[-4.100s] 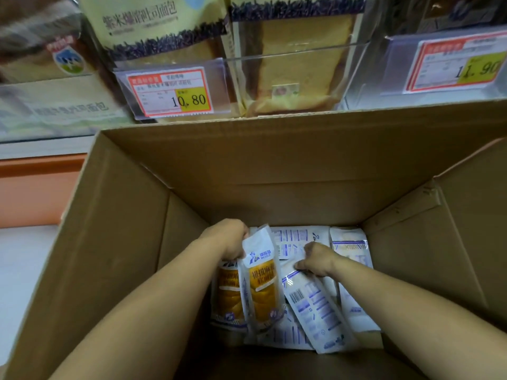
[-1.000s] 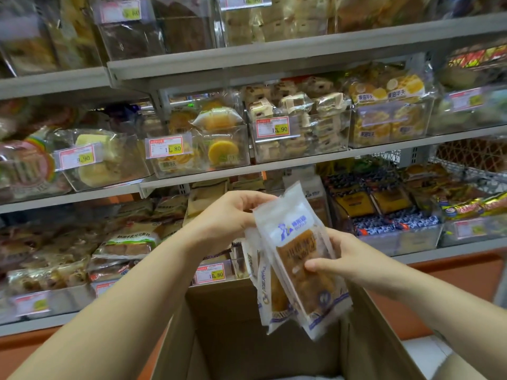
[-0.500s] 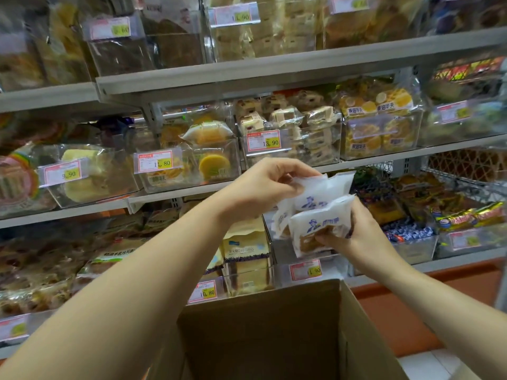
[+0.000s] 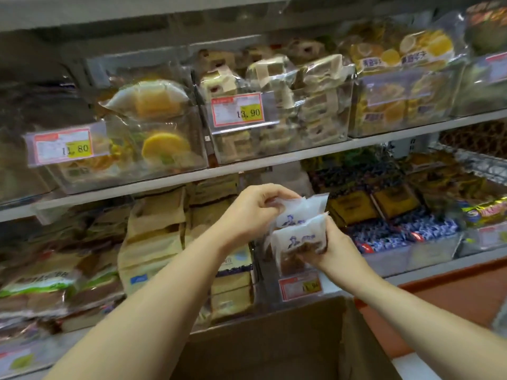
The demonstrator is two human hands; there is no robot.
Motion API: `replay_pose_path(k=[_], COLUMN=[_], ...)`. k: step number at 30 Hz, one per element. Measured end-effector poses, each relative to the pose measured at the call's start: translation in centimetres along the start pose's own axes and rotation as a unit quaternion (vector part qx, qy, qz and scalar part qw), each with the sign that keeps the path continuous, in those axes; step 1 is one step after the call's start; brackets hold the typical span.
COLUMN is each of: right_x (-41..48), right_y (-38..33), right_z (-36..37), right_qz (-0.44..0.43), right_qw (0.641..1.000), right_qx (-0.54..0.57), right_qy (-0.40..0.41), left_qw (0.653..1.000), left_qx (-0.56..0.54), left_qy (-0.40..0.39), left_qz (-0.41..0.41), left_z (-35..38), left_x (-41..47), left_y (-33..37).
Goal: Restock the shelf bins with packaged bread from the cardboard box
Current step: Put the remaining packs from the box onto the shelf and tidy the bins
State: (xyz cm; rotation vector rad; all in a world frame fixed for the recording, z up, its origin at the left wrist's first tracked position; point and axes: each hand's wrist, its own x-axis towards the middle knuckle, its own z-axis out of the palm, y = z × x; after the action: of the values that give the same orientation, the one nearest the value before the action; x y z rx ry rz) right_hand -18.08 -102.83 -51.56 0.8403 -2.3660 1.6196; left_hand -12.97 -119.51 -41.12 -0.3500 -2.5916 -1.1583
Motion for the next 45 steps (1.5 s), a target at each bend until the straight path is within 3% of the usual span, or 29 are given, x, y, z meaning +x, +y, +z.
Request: replay_pose_path(k=[8,13,15,18,23,26,28,30,32,38,42,45], right_x=[5.2,4.2,5.0,7.0,8.3,8.0,7.4,7.1,7.3,8.1,6.5,3.2], right_y=[2.4,3.5,3.6,4.4,6.0,5.2,4.8,4.6,4.8,4.2,2.7,0.6], right_z=[3.6,4.4,4.5,4.8,6.1,6.0,6.3,7.0,7.5,8.3,8.0,6.2], right_qz=[0.033,0.04,0.039,0.057,0.104,0.105,0.088,0.088,0.108,0.129,0.116,-0.011], right_qw=[0.999,0.993,0.992,0.99,0.962,0.972,0.971,0.948,0.922,0.897,0.931,0.966], right_qx=[0.018,-0.035,-0.049,-0.08,-0.244,-0.211,-0.215,-0.24,-0.26,-0.298,-0.253,-0.233], right_qy=[-0.038,-0.104,-0.108,-0.096,-0.055,-0.002,-0.054,-0.187,-0.266,-0.299,-0.235,-0.109], left_qw=[0.997,0.995,0.992,0.983,0.967,0.956,0.941,0.927,0.925,0.92,0.928,0.939], left_qx=[0.025,0.091,0.111,0.141,0.216,0.266,0.325,0.371,0.377,0.39,0.354,0.307], left_qy=[0.071,0.032,0.064,0.112,0.12,0.112,0.072,0.049,0.049,0.035,0.077,0.094], left_qz=[-0.021,0.016,0.0,-0.045,-0.056,-0.058,-0.061,-0.039,-0.018,0.028,0.088,0.122], left_z=[-1.2,-0.2,0.2,0.0,-0.9,-0.7,-0.2,0.3,0.4,0.2,0.0,0.5], left_x=[2.5,1.9,2.5,3.6,2.5,-0.3,-2.1,-3.1,-3.4,-4.1,-6.3,-9.4], left_y=[-4.1,-5.5,-6.0,-6.8,-6.8,-7.0,-7.2,-7.5,-7.7,-8.4,-8.7,-8.5])
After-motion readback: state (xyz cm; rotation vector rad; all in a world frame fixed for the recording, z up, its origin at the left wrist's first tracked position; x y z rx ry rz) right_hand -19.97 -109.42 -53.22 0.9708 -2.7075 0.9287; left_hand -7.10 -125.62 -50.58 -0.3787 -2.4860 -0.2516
